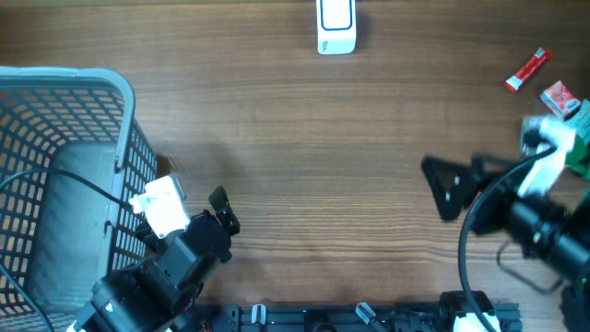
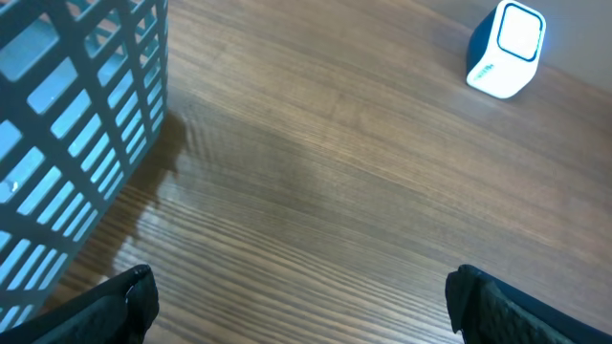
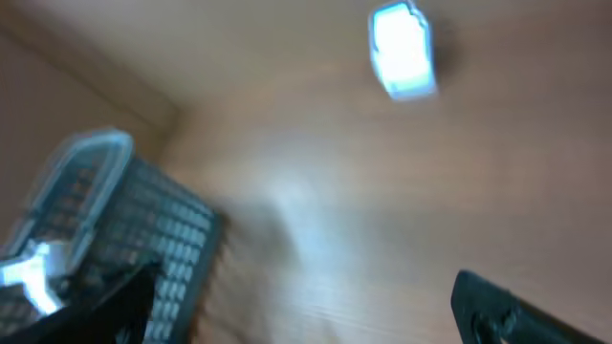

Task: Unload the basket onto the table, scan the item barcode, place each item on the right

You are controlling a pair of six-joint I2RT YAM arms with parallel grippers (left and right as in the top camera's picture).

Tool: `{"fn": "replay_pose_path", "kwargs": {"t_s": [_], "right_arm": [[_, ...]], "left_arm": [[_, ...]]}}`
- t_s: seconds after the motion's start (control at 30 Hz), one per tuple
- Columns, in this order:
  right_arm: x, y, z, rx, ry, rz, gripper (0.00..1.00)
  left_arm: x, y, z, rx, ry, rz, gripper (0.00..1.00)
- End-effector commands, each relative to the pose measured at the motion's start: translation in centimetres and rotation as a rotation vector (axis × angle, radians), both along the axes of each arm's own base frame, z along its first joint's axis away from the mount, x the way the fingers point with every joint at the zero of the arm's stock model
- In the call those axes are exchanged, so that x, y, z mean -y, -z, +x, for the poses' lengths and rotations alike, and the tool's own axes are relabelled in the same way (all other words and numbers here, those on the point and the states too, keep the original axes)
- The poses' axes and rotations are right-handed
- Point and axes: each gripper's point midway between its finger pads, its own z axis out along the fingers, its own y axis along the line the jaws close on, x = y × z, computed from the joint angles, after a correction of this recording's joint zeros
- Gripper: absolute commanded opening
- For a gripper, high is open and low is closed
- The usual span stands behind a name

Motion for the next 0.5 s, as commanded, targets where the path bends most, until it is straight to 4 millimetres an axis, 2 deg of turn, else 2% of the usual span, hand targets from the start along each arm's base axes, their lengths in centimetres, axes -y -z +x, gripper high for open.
{"fn": "replay_pose_path", "kwargs": {"t_s": [0.0, 0.07, 0.2, 0.27, 0.37, 0.47], "right_arm": [[4.4, 3.4, -0.5, -0.135, 0.226, -0.152, 1.00], [4.8, 4.4, -1.2, -0.184, 0.239, -0.173, 1.00], [6.0, 4.9, -1.0, -0.196, 0.290, -0.224, 1.00], [5.9, 4.8, -0.9, -0.186, 0.268, -0.244, 1.00], [4.4, 3.4, 0.1, -0.041, 0.073, -0.344, 1.00], [3.3, 1.7, 1.1, 0.095, -0.034, -0.399, 1.00]], "left_arm": [[-0.1, -0.3, 0.0, 0.013, -0.010, -0.002, 1.00], [-0.1, -0.3, 0.0, 0.013, -0.010, -0.002, 1.00], [-0.1, -0.3, 0.0, 0.013, -0.010, -0.002, 1.00], [-0.1, -0.3, 0.0, 0.013, -0.010, -0.002, 1.00], [-0.1, -0.3, 0.0, 0.013, -0.010, -0.002, 1.00], [-0.1, -0.3, 0.0, 0.013, -0.010, -0.002, 1.00]]}}
